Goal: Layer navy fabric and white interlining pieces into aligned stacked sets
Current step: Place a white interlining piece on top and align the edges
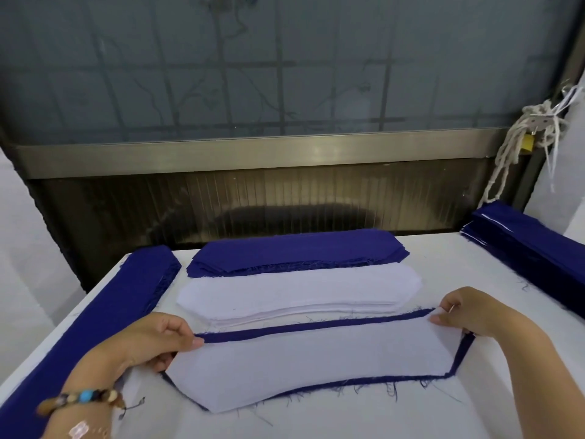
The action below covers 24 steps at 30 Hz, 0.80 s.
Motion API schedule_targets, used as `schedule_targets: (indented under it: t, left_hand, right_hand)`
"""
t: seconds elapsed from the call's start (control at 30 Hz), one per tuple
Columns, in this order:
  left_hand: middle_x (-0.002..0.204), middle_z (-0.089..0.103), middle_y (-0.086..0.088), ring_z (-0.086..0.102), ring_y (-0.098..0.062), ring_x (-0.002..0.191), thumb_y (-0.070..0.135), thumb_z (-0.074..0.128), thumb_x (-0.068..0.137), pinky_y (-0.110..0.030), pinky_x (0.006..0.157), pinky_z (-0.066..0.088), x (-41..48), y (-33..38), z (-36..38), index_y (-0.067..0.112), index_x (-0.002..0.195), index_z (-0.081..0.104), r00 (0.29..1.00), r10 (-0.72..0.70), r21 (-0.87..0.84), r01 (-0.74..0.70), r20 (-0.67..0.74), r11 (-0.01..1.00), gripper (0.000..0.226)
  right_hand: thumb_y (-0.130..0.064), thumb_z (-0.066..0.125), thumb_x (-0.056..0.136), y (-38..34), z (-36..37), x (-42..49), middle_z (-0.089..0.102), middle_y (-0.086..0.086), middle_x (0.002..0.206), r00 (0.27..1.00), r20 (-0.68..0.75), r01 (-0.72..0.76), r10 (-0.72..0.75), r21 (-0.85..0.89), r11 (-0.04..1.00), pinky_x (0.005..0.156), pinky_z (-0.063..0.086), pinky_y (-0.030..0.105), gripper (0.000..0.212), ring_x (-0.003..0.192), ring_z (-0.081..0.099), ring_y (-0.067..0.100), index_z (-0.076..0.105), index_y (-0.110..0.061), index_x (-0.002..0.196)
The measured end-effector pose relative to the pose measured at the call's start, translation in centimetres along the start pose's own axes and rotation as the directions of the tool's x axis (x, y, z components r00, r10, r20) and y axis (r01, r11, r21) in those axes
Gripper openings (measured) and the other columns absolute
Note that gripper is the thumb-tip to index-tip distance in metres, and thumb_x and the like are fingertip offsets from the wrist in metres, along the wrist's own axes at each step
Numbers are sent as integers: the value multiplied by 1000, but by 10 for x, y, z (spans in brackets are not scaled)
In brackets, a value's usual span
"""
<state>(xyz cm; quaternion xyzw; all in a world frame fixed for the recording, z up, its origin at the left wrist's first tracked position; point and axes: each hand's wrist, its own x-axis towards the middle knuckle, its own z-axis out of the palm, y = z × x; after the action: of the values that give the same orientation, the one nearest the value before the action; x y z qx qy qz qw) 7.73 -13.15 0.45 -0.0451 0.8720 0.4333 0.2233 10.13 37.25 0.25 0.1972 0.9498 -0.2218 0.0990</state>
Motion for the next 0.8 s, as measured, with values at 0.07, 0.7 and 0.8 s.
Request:
schedule_targets:
  t: [0.07, 0.7, 0.8]
  left_hand:
    - [60, 60, -9, 50, -13, 50, 39, 84, 66, -22, 54, 45, 2, 0, 1, 8, 78, 72, 999, 25, 1, -25, -48, 1000, 36]
    - [70, 71, -6, 58, -10, 56, 25, 83, 73, -21, 59, 51, 8, 4, 5, 10, 82, 71, 989, 126, 156, -112, -82, 981, 21]
    - [71, 71, -5, 58, -11, 58, 24, 83, 74, -21, 61, 52, 8, 3, 3, 12, 82, 72, 990, 122, 158, -110, -68, 981, 18]
  right_hand:
    - [-37, 71, 84, 1, 1, 1, 65, 3, 81, 1000, -17, -4, 5, 6, 1000, 56, 41, 18, 21, 64, 57, 12, 63, -17, 87]
    - [-29, 74, 82, 1, 1, -1, 59, 2, 98, 999, -19, 32, -31, 18, 999, 72, 45, 24, 20, 86, 55, 16, 59, -18, 90]
    - [-29, 74, 81, -1, 1, -2, 59, 1, 97, 999, -24, 26, -26, -7, 1000, 70, 44, 22, 19, 85, 55, 14, 58, -21, 89]
